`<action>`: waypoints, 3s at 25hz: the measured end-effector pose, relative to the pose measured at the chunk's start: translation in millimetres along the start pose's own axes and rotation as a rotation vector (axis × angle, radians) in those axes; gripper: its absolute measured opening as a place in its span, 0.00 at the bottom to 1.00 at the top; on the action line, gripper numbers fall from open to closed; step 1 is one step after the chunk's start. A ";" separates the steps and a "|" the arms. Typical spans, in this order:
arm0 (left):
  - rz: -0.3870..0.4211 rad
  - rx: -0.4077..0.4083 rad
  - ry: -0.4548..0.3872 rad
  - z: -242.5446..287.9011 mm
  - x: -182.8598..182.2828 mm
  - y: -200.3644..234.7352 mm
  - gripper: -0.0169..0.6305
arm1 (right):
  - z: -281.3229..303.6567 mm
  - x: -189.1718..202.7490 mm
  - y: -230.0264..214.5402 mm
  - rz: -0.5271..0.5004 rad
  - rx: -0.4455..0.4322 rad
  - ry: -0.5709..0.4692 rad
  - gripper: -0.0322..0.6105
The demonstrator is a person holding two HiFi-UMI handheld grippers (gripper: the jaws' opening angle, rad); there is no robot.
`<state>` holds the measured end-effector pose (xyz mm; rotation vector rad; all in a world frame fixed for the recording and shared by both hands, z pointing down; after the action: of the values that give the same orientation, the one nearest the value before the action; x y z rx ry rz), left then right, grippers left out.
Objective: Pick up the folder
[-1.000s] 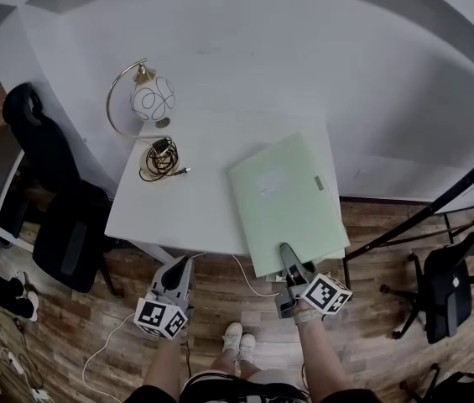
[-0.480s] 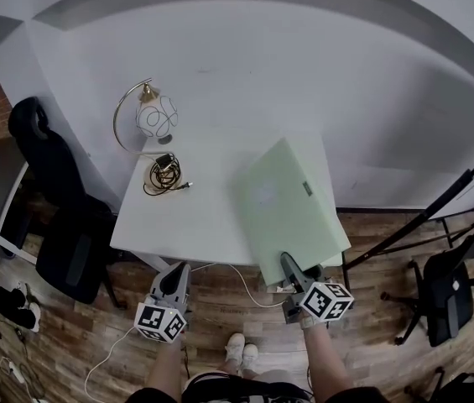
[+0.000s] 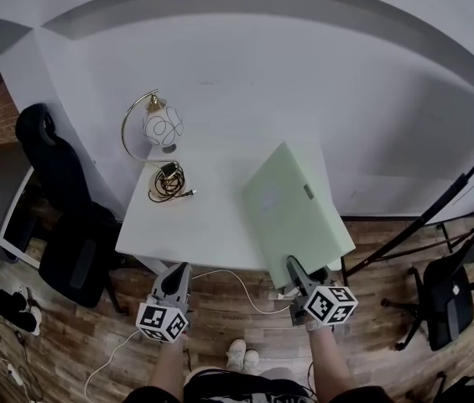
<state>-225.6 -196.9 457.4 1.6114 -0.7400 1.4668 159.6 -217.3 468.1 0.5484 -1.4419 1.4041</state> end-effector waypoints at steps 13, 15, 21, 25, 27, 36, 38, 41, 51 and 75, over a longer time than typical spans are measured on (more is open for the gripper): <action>0.050 -0.037 -0.041 -10.4 -29.8 -0.6 0.05 | -19.1 -24.1 6.0 -0.154 0.031 -0.050 0.51; 0.056 -0.042 -0.050 -12.0 -34.1 -0.5 0.05 | -20.8 -28.3 8.3 -0.171 0.029 -0.062 0.51; 0.070 -0.049 -0.058 -12.7 -44.7 0.3 0.05 | -23.2 -39.4 16.6 -0.204 0.029 -0.100 0.51; 0.078 -0.049 -0.066 -13.0 -49.8 1.2 0.05 | -24.7 -46.0 21.2 -0.230 0.034 -0.121 0.51; 0.083 -0.048 -0.068 -13.9 -51.6 2.0 0.05 | -26.2 -47.7 23.4 -0.237 0.036 -0.131 0.51; 0.089 -0.045 -0.078 -15.5 -56.0 4.1 0.05 | -31.6 -51.3 24.1 -0.212 0.052 -0.176 0.51; 0.091 -0.044 -0.082 -14.3 -57.4 4.3 0.05 | -31.7 -51.4 23.8 -0.209 0.055 -0.184 0.51; 0.092 -0.044 -0.084 -13.0 -56.8 3.6 0.05 | -32.0 -51.9 23.3 -0.217 0.056 -0.192 0.51; 0.085 -0.038 -0.074 -7.8 -53.2 2.3 0.05 | -32.4 -53.4 22.0 -0.225 0.067 -0.213 0.51; 0.089 -0.029 -0.061 -3.1 -51.7 -3.2 0.05 | -39.7 -53.5 10.9 -0.175 0.102 -0.238 0.51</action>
<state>-232.2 -197.8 406.0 1.6255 -0.8731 1.4682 184.5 -195.0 409.4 0.9106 -1.4743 1.3105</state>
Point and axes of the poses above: the fingertips, and each gripper's own axes: z forward along the fingers, y to its left, x out of its underside, the point moved 10 cm from there along -z, backward along the fingers, and after that the axes turned 4 degrees about x, right-handed, at the moved point
